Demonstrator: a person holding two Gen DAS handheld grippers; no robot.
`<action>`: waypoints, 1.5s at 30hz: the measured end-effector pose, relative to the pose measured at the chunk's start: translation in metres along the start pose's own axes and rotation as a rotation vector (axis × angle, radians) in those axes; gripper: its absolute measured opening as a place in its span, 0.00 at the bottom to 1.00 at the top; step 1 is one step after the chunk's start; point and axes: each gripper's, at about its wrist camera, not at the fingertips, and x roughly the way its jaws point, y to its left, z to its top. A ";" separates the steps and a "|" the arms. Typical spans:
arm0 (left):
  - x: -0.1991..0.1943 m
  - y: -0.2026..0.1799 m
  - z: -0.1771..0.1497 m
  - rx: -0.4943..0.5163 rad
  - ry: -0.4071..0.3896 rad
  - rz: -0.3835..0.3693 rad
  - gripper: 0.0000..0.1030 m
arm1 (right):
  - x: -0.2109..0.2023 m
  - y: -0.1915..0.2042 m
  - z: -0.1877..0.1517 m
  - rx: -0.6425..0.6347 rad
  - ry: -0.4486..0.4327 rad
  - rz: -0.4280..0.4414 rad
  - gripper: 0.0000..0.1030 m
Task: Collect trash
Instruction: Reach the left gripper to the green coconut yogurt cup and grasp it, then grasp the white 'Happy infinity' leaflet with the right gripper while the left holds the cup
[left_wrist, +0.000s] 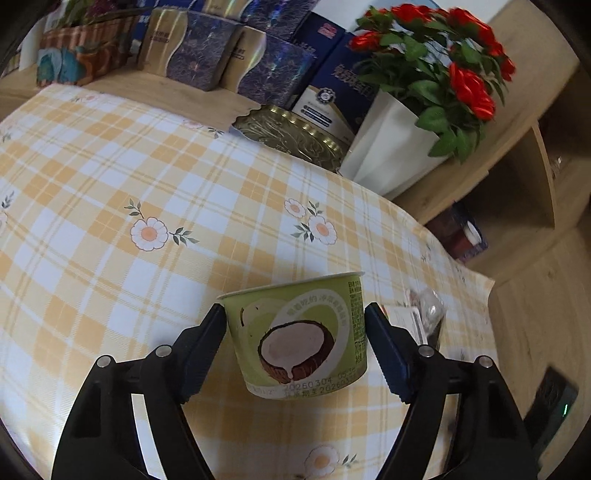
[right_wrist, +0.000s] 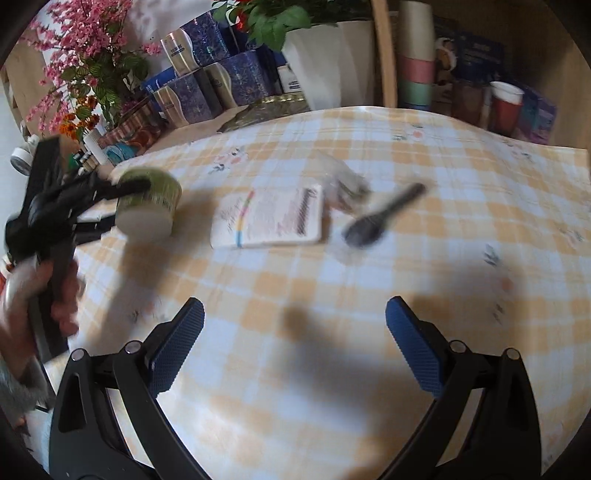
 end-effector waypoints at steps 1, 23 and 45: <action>-0.005 0.000 -0.004 0.020 -0.002 -0.007 0.72 | 0.005 0.001 0.005 0.009 0.001 0.015 0.94; -0.063 0.020 -0.061 0.153 -0.065 -0.025 0.72 | 0.078 0.041 0.041 -0.116 0.105 -0.079 0.71; -0.072 0.005 -0.098 0.245 -0.004 -0.057 0.70 | 0.042 0.021 0.033 -0.429 0.109 -0.068 0.93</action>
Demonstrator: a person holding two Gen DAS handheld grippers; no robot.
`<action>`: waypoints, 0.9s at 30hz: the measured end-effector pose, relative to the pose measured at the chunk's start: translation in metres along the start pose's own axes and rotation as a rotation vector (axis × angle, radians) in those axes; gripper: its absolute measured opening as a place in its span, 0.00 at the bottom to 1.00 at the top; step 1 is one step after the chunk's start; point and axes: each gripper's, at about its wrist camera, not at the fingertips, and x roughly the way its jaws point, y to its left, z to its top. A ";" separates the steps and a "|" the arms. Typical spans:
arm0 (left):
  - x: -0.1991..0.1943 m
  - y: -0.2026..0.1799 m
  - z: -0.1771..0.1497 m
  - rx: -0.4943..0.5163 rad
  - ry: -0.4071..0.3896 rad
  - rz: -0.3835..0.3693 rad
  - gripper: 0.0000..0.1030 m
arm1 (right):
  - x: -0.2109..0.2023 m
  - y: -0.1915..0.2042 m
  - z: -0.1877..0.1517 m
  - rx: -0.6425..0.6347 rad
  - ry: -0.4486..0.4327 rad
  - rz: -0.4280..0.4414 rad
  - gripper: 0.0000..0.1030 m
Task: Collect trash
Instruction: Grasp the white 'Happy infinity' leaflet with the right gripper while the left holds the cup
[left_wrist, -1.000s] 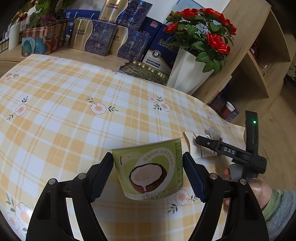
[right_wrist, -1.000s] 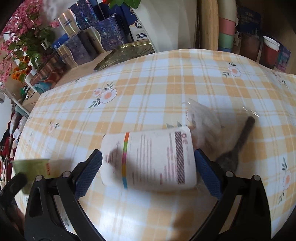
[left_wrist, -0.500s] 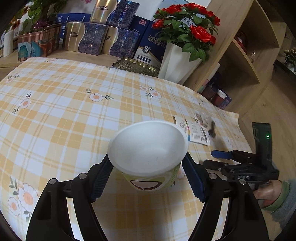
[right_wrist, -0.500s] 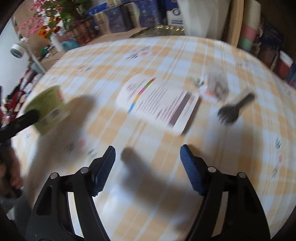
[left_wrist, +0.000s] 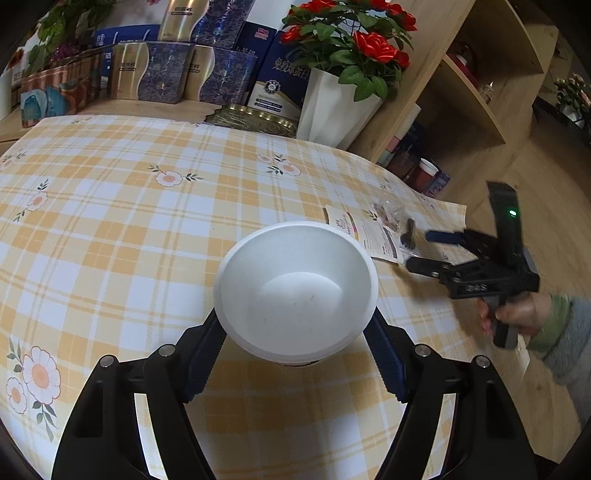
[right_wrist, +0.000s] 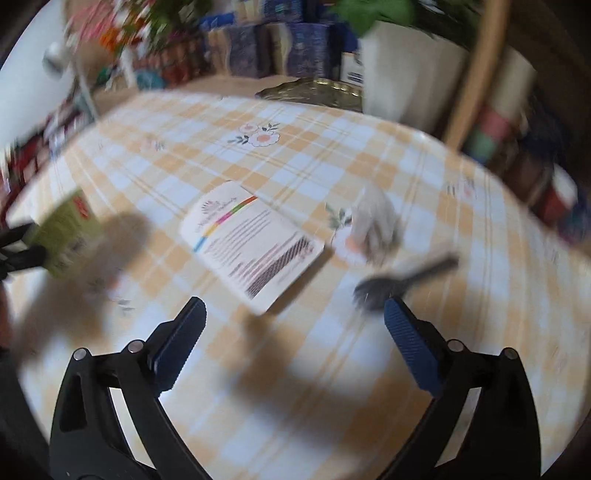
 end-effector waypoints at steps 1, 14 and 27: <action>0.000 -0.001 0.000 0.007 0.004 0.000 0.70 | 0.005 0.003 0.005 -0.044 0.013 -0.009 0.93; 0.002 -0.005 -0.006 0.057 0.039 -0.012 0.68 | 0.054 0.029 0.050 -0.176 0.066 0.060 0.94; -0.010 -0.011 -0.020 0.044 0.038 -0.024 0.67 | 0.015 0.037 -0.005 0.123 -0.014 0.127 0.59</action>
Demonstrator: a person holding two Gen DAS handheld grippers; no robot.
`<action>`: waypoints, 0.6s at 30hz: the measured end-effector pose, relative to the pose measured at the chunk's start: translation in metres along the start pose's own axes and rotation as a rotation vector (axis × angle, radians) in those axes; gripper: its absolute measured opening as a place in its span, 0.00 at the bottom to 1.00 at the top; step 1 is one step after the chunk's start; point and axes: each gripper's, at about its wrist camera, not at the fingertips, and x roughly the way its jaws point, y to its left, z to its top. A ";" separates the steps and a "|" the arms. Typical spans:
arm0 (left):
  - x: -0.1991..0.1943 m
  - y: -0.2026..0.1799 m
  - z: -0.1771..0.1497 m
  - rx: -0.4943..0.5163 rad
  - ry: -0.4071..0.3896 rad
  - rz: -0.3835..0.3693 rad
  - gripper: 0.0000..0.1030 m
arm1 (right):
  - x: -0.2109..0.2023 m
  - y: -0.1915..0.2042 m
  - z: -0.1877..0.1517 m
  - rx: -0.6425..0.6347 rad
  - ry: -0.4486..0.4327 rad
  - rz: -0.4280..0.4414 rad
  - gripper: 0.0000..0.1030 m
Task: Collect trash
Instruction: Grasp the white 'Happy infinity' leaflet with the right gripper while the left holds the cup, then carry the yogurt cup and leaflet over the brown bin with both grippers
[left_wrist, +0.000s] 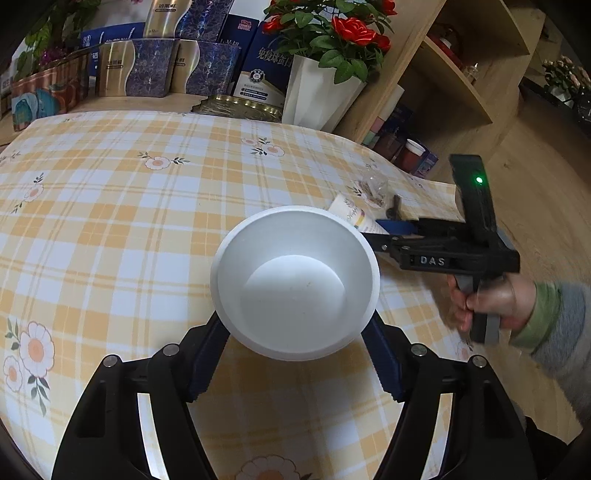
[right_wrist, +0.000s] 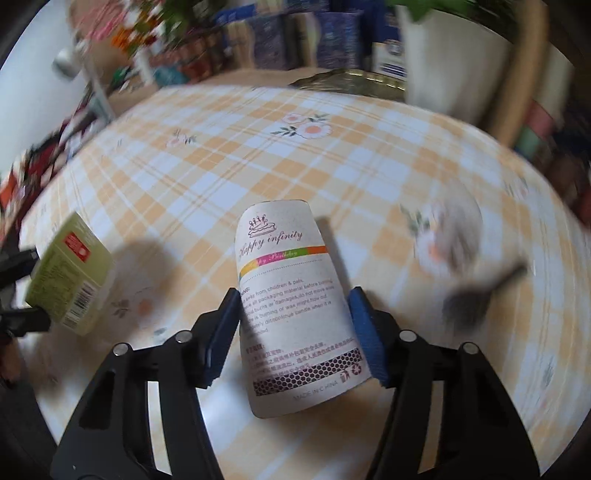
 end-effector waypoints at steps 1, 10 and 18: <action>-0.002 -0.002 -0.002 0.002 -0.002 0.000 0.67 | -0.005 0.001 -0.005 0.029 -0.008 0.008 0.59; -0.031 -0.018 -0.031 -0.011 -0.020 -0.008 0.66 | -0.067 0.017 -0.086 0.267 -0.174 0.043 0.59; -0.064 -0.044 -0.058 0.039 -0.026 -0.005 0.66 | -0.142 0.023 -0.155 0.392 -0.253 0.044 0.59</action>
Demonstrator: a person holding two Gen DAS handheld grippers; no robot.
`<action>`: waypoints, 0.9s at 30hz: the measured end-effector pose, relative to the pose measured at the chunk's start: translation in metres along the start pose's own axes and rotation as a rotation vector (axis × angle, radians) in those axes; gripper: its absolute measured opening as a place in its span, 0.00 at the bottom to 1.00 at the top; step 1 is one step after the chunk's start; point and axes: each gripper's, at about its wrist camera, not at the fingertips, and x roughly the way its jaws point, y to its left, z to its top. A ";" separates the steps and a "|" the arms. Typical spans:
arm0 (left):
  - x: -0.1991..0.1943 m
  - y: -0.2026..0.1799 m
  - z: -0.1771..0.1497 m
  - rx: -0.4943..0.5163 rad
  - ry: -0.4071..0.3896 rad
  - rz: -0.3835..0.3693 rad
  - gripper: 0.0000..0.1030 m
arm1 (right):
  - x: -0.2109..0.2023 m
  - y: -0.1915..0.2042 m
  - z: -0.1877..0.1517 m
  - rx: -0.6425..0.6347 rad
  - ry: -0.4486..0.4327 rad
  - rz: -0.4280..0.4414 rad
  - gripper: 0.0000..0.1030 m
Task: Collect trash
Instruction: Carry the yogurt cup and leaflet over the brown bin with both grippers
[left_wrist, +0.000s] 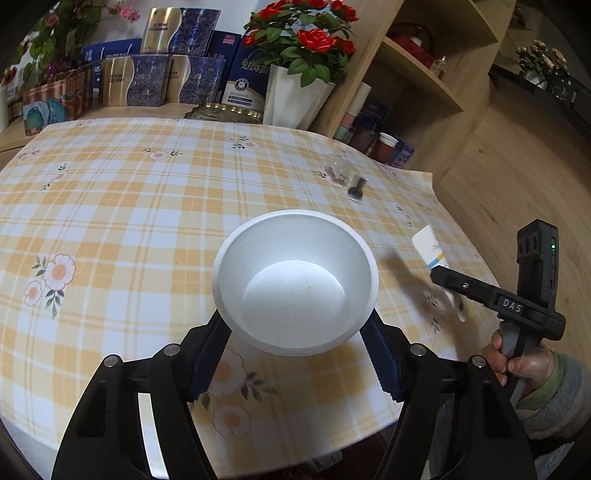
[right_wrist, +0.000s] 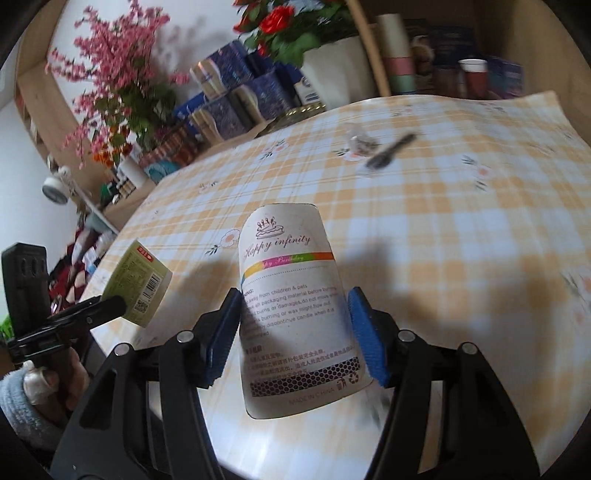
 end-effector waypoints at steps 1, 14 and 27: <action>-0.006 -0.005 -0.004 0.007 0.000 -0.002 0.66 | -0.009 -0.001 -0.004 0.005 -0.008 -0.001 0.59; -0.067 -0.061 -0.075 0.126 0.045 -0.063 0.66 | -0.086 0.021 -0.063 0.000 -0.053 0.011 0.59; -0.055 -0.090 -0.140 0.196 0.184 -0.088 0.66 | -0.122 0.041 -0.091 -0.045 -0.067 0.010 0.59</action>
